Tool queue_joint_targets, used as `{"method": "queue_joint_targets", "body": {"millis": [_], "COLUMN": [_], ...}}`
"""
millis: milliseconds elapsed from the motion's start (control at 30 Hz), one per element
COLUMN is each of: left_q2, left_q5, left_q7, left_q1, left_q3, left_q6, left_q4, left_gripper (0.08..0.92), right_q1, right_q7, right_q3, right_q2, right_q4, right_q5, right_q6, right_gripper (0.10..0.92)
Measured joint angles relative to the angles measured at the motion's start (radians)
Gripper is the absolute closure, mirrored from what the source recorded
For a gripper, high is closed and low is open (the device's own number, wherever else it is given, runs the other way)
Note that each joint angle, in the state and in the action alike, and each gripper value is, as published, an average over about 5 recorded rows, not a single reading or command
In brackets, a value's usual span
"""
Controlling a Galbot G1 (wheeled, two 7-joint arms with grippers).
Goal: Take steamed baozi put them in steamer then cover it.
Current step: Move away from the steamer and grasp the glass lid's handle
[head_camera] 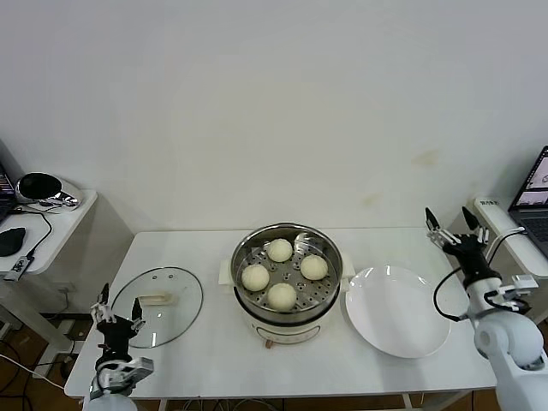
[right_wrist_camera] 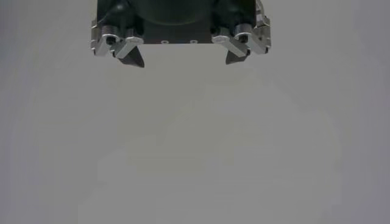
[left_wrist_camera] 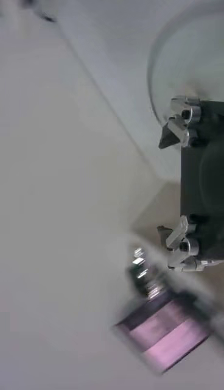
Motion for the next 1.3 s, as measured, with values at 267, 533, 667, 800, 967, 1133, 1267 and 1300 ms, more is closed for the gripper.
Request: {"method": "queue_joint_targets", "body": {"millis": [267, 533, 667, 800, 967, 1133, 1267, 1300], "left_q2": [0.096, 0.149, 0.16, 0.167, 0.165, 0.159, 0.153, 0.152], "left_q5": [0.256, 0.317, 0.319, 0.319, 0.324, 0.328, 0.329, 0.33], "left_q7": [-0.089, -0.036, 0.013, 0.048, 0.06, 0.059, 0.053, 0.051], "left_q1": [-0.06, -0.077, -0.095, -0.116, -0.143, -0.169, -0.189, -0.194], "left_q3": [0.075, 0.093, 0.098, 0.102, 0.104, 0.106, 0.111, 0.112], "left_q6": [-0.028, -0.072, -0.082, -0.086, -0.073, -0.052, -0.043, -0.041], "left_q4": [0.147, 0.21, 0.231, 0.252, 0.281, 0.308, 0.327, 0.332], "left_gripper": [0.177, 0.177, 0.177, 0.177, 0.177, 0.177, 0.177, 0.177], "right_q1": [-0.066, -0.099, -0.113, -0.126, -0.138, -0.145, -0.147, -0.147], "right_q7": [0.01, 0.015, 0.014, 0.014, 0.015, 0.013, 0.013, 0.013], "right_q3": [0.029, 0.044, 0.045, 0.049, 0.057, 0.057, 0.056, 0.056], "right_q2": [0.011, 0.013, 0.016, 0.019, 0.019, 0.022, 0.024, 0.024], "right_q4": [0.018, 0.02, 0.02, 0.022, 0.026, 0.025, 0.027, 0.028], "right_q5": [0.002, 0.003, 0.004, 0.001, 0.001, 0.001, -0.002, -0.002], "right_q6": [0.009, 0.017, 0.022, 0.026, 0.028, 0.029, 0.029, 0.029], "right_gripper": [0.203, 0.203, 0.203, 0.203, 0.203, 0.203, 0.203, 0.203]}}
